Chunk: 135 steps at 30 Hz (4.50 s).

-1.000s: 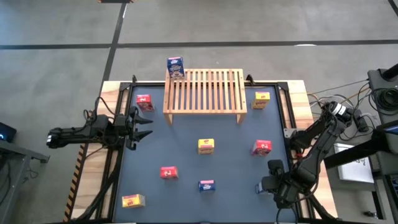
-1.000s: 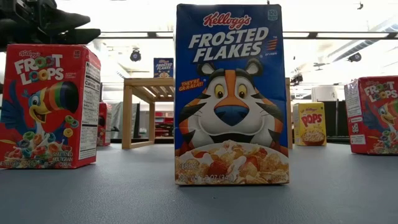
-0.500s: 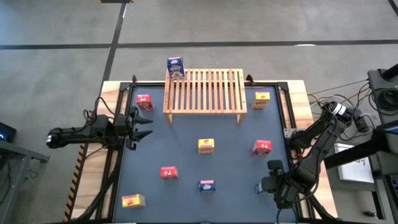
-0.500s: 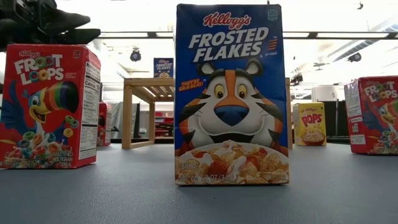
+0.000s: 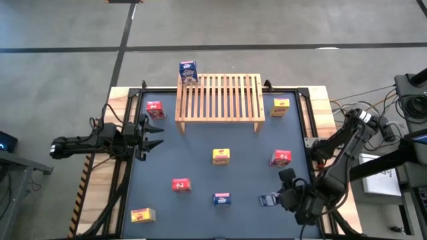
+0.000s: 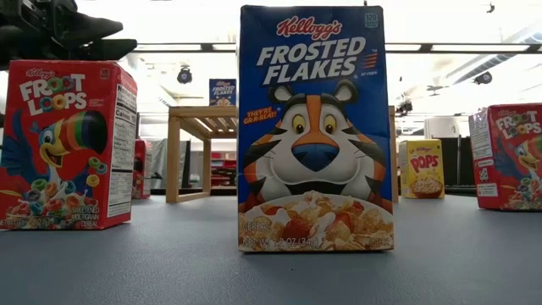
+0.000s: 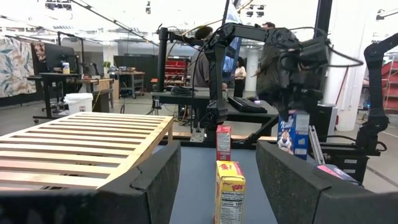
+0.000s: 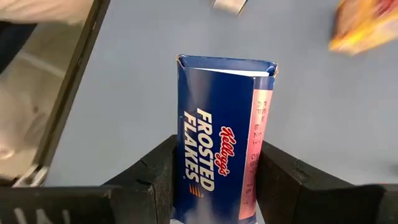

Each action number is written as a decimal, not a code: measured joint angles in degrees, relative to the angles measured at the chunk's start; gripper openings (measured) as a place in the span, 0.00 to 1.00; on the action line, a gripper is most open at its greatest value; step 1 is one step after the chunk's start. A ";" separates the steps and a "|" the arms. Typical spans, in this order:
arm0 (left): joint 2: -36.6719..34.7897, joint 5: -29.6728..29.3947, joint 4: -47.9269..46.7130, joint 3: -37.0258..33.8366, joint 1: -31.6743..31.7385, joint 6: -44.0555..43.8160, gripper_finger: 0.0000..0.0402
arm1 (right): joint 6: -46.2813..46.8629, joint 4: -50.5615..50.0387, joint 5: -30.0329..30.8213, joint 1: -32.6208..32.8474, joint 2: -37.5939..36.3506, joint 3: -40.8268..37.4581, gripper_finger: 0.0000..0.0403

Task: Stack cereal on shelf
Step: Put the right blue cereal box on the shelf aligned with the other blue cereal box

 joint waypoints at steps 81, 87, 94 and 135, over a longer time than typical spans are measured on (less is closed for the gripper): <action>0.11 0.00 7.91 0.00 -0.02 -2.68 0.48 | -40.54 24.71 16.39 -29.81 1.31 8.16 0.41; 0.47 -0.03 12.83 0.00 -0.02 -4.34 0.48 | -44.81 26.02 16.34 -33.16 1.31 8.18 0.41; 6.01 -13.11 7.46 7.06 0.02 -5.14 0.48 | -45.07 26.21 15.97 -36.75 1.31 8.18 0.41; 86.91 -7.04 -45.91 83.82 0.00 20.16 0.80 | -46.51 28.62 11.54 -44.36 1.31 8.03 0.41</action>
